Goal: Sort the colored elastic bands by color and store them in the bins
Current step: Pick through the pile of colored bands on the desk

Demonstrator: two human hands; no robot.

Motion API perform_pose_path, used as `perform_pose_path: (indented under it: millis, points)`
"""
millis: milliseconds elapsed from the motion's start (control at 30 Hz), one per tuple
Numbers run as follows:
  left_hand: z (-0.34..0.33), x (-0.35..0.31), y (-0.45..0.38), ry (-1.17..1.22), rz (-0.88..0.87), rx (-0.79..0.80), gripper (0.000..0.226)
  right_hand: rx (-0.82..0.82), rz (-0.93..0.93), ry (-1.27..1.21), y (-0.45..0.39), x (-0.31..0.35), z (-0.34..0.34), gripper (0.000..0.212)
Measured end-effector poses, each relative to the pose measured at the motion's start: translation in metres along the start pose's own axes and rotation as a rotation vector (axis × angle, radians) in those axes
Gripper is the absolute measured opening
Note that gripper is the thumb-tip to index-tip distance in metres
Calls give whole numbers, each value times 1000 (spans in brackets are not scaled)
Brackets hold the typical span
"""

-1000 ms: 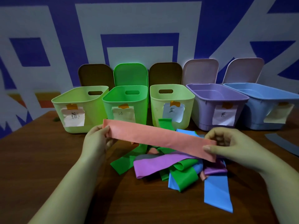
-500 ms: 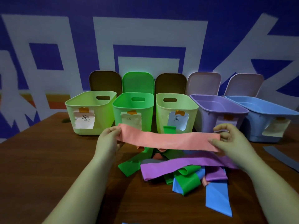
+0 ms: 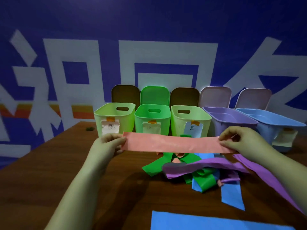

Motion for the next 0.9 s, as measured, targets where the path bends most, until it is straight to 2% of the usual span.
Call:
perform_pose_path:
  millis: [200,333,567,900]
  points:
    - [48,11,62,-151,87,-35,3,166,30,109,5,38,-48,23]
    - [78,26,88,-240,168,-46,10,259,85,234,6,62,-80,10]
    - [108,36,113,-390,186,-95,25,344,145,405,-14,105,-128,9]
    - [141,38,115,-487,240,-43,36,365,138,361,-79,173,-211,14]
Point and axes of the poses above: each hand's wrist, its own y-axis away from the middle knuckle, its own z-axis out of the back of the hand, x = y × z, the point moved 6 cm from there along -y, towards the middle knuckle, and after that the axes turned 7 degrees about x, right-handed, at the moved point
